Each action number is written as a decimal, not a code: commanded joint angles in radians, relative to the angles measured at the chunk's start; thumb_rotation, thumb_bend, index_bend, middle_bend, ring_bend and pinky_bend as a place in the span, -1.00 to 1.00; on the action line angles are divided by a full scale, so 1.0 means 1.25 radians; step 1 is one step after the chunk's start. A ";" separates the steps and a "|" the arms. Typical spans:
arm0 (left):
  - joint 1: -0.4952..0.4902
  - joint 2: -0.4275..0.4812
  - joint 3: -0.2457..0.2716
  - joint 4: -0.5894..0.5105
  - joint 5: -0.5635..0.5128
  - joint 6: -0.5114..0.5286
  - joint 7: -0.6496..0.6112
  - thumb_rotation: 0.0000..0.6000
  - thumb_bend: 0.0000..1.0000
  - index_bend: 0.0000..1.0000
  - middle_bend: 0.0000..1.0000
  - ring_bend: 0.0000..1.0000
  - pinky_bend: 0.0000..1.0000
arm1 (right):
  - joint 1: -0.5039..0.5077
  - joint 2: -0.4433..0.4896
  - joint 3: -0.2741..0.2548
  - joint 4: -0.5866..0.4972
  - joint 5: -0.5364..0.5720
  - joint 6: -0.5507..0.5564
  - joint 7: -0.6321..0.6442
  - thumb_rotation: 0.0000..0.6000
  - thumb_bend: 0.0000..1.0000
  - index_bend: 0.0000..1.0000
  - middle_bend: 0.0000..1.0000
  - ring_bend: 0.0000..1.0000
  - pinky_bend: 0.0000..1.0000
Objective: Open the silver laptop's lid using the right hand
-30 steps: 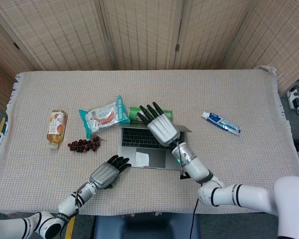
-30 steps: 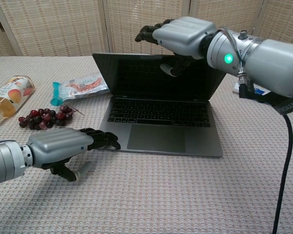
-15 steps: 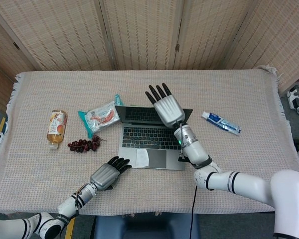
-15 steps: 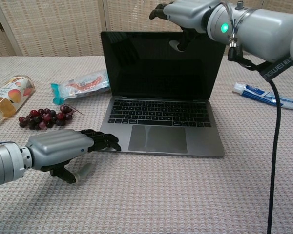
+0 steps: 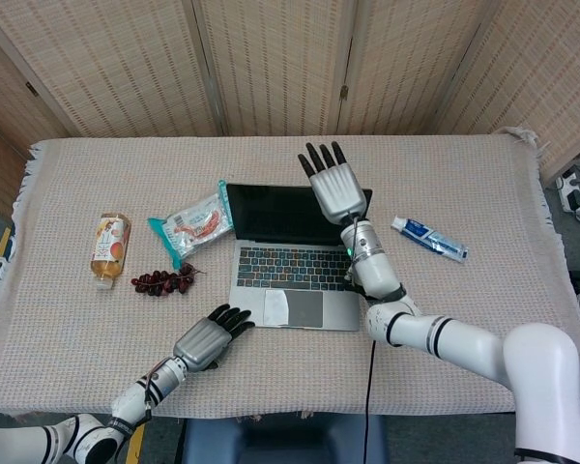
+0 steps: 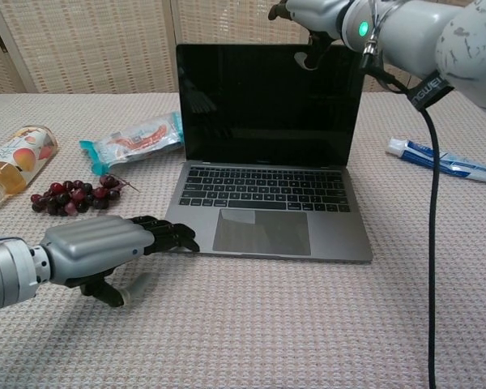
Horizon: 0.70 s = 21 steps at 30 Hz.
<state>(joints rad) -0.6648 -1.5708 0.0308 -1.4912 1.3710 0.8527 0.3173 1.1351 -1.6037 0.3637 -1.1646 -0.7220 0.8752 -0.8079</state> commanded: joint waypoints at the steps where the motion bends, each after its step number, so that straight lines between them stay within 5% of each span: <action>1: 0.001 0.001 0.002 -0.001 0.001 0.002 0.001 1.00 0.47 -0.73 -0.79 -1.00 -1.00 | 0.008 -0.007 -0.004 0.027 0.022 -0.004 -0.002 1.00 0.15 -1.00 -1.00 -1.00 -1.00; 14: 0.003 0.006 0.006 -0.008 0.003 0.009 0.000 1.00 0.47 -0.73 -0.79 -1.00 -1.00 | -0.009 0.025 -0.020 0.039 0.043 0.003 0.025 1.00 0.15 -1.00 -1.00 -1.00 -1.00; 21: 0.007 0.020 0.003 -0.034 0.023 0.026 -0.042 1.00 0.47 -0.73 -0.79 -1.00 -1.00 | -0.073 0.117 -0.037 -0.112 -0.051 0.032 0.127 1.00 0.15 -1.00 -1.00 -1.00 -1.00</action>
<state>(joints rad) -0.6575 -1.5537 0.0362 -1.5205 1.3900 0.8794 0.2886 1.0848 -1.5146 0.3310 -1.2174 -0.7291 0.8943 -0.7049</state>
